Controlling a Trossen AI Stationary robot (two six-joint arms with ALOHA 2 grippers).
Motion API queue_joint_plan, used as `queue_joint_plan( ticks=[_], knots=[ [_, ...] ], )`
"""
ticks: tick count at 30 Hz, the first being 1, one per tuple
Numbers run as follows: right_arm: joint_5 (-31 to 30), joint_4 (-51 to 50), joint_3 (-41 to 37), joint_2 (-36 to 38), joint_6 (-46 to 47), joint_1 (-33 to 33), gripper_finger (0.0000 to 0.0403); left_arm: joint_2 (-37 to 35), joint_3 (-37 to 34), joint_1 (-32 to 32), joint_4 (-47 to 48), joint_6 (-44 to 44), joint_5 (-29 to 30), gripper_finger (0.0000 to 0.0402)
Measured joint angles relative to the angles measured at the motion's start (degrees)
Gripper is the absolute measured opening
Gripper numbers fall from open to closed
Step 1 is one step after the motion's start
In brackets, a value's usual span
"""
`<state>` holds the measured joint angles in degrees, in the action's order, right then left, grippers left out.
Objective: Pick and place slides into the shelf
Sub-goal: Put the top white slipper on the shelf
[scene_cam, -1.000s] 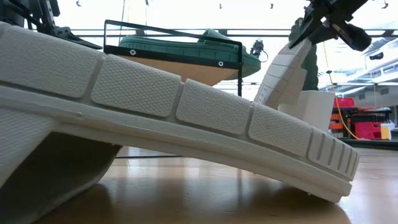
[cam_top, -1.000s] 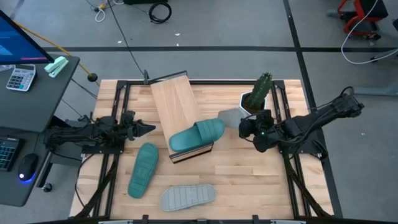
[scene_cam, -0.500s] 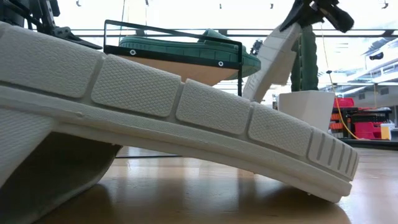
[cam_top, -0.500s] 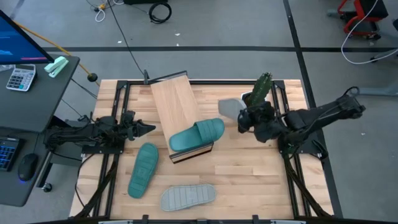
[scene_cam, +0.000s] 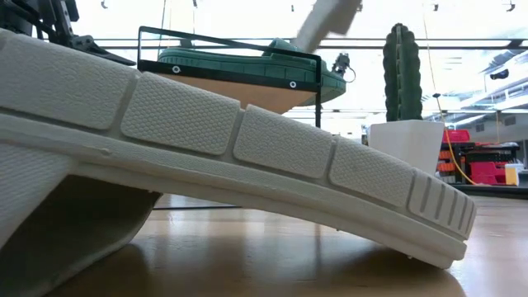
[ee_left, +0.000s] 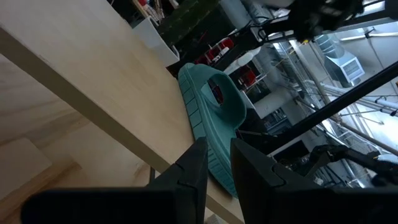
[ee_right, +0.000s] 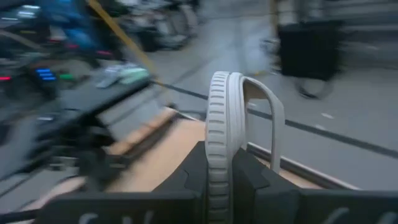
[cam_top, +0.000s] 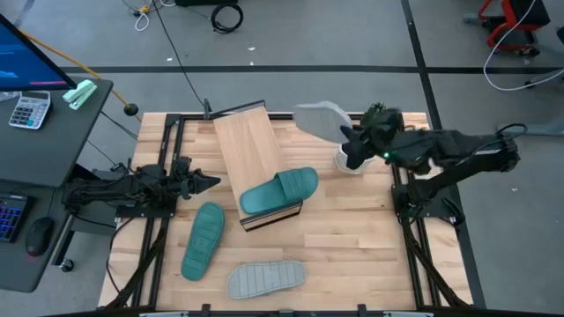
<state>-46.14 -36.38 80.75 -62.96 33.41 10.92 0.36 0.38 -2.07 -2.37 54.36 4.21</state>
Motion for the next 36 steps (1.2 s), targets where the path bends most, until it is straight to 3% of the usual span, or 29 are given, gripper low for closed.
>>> queue_joint_plan(
  ticks=[11,20,27,36],
  knots=[
    [30.4,5.2,13.2,-1.7,-14.1,-6.2,0.0039,0.0,0.0,0.0,-3.5,-0.1,0.1,0.0080],
    [52.2,6.0,20.8,-8.3,-15.6,-12.7,0.0039,0.0,0.0,0.0,-19.1,1.2,0.1,0.0082],
    [58.9,7.6,23.0,-14.3,-15.9,-16.5,0.0039,0.0,0.1,0.0,-34.9,0.0,0.1,0.0085],
    [66.3,16.9,23.0,-20.2,-13.7,-18.0,0.0038,0.0,4.5,0.0,-35.5,-8.9,1.1,0.0128]
  ],
)
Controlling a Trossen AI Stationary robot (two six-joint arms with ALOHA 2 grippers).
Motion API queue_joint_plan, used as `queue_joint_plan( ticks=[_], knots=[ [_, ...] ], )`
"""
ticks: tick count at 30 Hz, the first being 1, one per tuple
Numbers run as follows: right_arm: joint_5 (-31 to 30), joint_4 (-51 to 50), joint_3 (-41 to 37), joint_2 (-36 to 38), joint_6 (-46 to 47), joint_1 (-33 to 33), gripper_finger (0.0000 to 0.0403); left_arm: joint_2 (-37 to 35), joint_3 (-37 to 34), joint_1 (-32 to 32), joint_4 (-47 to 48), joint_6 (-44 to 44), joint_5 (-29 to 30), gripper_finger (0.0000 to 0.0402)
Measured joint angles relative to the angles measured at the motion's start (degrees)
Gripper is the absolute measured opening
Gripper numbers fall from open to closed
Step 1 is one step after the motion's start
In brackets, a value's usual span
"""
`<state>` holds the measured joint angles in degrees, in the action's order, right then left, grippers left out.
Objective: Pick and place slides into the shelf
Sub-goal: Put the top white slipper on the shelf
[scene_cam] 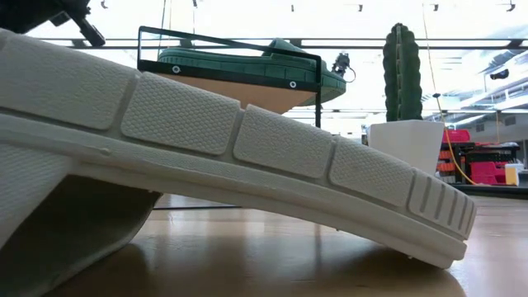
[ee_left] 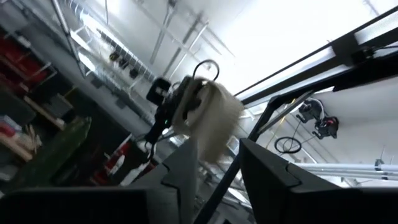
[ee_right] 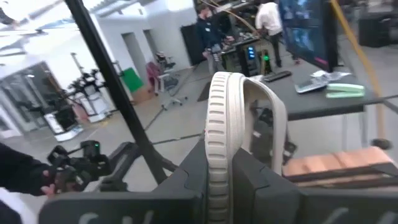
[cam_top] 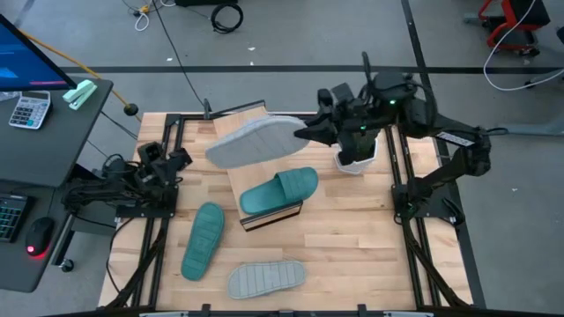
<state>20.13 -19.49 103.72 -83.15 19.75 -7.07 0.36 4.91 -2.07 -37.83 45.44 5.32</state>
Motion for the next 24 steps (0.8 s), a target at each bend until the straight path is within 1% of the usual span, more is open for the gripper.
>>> queue_joint_plan(
  ticks=[3,8,14,18,24],
  knots=[
    [1.0,2.2,0.0,-1.5,0.6,0.1,0.0038,0.0,1.2,0.0,-0.1,-1.4,0.3,0.0146],
    [0.8,5.5,0.0,-3.4,1.9,0.0,0.0038,0.0,2.6,0.0,-0.3,-5.0,0.9,0.0172],
    [-2.4,9.1,0.0,-5.8,4.1,0.0,0.0038,0.0,3.2,0.0,-0.1,-13.8,1.0,0.0197],
    [-3.3,9.9,0.0,-7.6,5.0,-0.1,0.0038,0.0,3.2,0.0,-0.1,-18.3,1.1,0.0209],
    [-2.8,14.9,0.0,-9.7,7.2,-0.3,0.0038,0.0,3.2,0.0,0.8,-19.3,1.5,0.0215]
  ],
)
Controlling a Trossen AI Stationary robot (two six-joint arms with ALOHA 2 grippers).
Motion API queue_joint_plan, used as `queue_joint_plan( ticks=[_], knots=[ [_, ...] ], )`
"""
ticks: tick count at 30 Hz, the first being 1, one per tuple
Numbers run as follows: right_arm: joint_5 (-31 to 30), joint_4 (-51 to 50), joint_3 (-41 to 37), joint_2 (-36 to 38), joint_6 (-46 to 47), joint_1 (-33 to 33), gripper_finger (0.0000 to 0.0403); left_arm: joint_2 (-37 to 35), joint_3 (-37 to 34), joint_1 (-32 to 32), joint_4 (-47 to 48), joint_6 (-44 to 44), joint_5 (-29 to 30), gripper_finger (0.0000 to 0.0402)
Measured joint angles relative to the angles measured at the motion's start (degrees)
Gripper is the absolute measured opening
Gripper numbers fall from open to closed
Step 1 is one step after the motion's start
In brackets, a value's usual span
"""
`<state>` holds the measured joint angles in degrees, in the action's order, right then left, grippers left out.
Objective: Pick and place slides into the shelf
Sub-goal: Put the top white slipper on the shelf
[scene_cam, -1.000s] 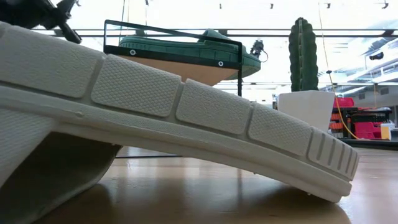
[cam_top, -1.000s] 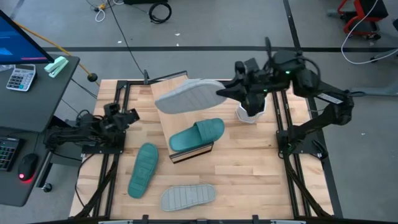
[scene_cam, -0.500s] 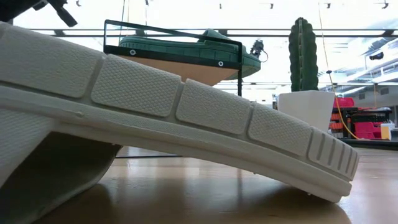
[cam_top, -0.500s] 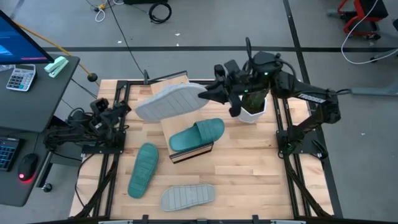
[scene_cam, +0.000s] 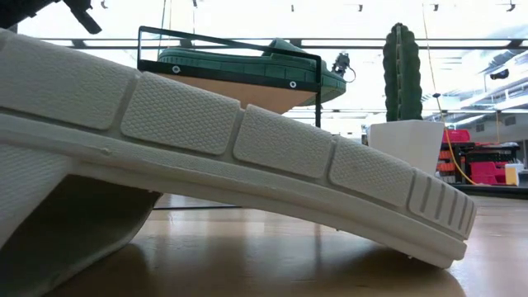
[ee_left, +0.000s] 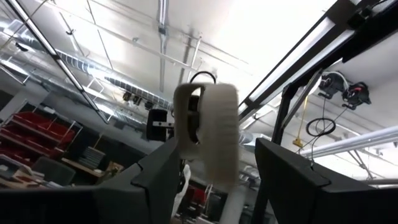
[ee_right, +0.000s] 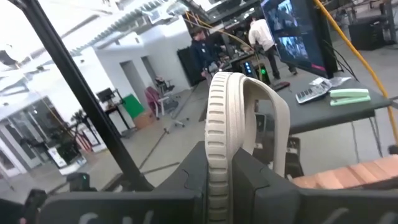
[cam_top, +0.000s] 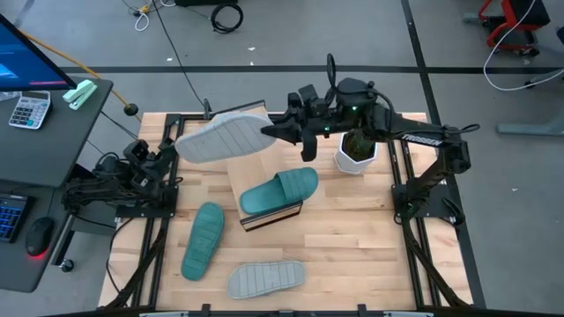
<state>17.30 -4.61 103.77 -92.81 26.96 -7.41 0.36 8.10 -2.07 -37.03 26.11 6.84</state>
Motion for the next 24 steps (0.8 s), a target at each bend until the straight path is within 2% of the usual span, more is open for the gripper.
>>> queue_joint_plan(
  ticks=[16,24],
  knots=[
    [1.5,2.8,0.1,-2.9,1.7,-0.5,0.0038,0.0,0.1,0.0,1.0,-1.3,1.1,0.0216],
    [0.0,2.2,-0.1,-4.2,1.5,-0.8,0.0038,0.1,0.1,0.0,1.4,-1.3,1.1,0.0216]
  ],
)
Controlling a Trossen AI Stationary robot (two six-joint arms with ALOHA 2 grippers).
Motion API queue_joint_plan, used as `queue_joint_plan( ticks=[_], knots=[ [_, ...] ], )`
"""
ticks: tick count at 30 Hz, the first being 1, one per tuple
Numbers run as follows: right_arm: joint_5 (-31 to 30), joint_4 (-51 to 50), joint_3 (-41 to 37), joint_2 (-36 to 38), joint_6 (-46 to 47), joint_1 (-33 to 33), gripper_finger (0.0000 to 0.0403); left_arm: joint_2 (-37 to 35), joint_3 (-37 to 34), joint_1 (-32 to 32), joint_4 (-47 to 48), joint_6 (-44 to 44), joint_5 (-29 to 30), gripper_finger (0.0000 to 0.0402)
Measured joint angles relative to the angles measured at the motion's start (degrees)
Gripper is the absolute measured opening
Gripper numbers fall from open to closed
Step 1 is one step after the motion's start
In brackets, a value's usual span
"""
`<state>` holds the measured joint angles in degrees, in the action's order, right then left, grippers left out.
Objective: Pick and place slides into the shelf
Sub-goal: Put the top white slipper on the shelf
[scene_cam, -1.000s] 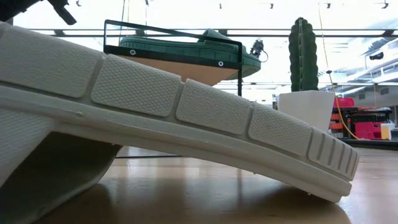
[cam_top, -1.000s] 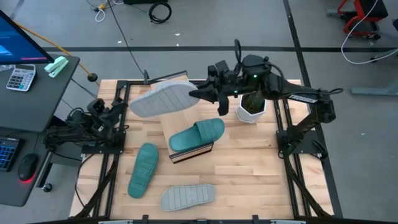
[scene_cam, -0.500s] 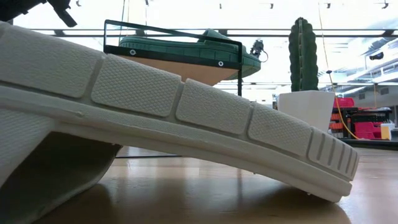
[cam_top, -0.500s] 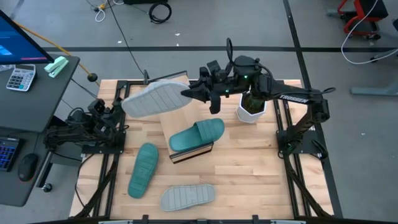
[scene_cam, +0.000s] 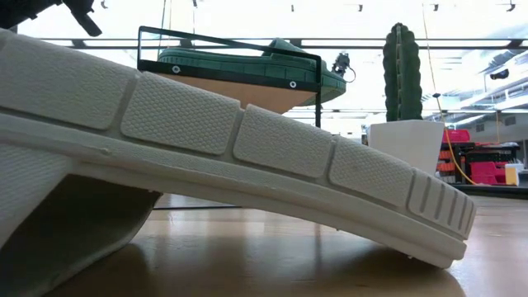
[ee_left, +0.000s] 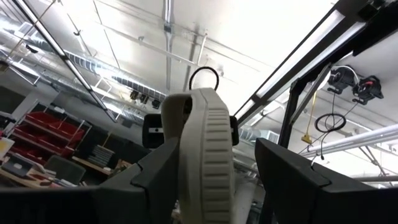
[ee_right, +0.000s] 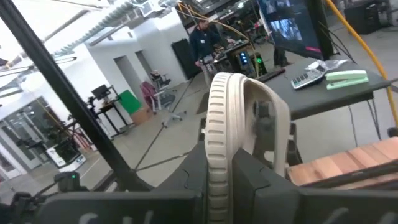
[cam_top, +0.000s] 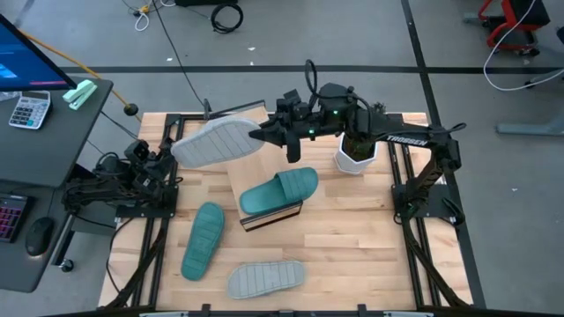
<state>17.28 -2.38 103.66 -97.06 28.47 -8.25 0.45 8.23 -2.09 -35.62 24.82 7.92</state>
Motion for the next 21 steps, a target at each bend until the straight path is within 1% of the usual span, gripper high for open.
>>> queue_joint_plan(
  ticks=[6,11,16,21],
  knots=[
    [0.1,1.1,0.1,-0.4,0.4,-0.4,0.0038,0.0,0.0,0.0,0.0,-0.1,0.0,0.0215],
    [0.8,1.9,0.1,-1.0,1.9,-0.6,0.0038,0.0,0.0,0.0,-0.1,-2.8,0.8,0.0207],
    [0.9,3.6,0.1,-1.9,2.0,-0.6,0.0038,0.0,0.0,0.0,-0.1,-3.4,1.1,0.0178],
    [1.8,5.0,0.1,-2.5,2.9,-0.7,0.0039,-0.1,0.0,0.0,-0.3,-4.4,0.8,0.0128]
  ],
)
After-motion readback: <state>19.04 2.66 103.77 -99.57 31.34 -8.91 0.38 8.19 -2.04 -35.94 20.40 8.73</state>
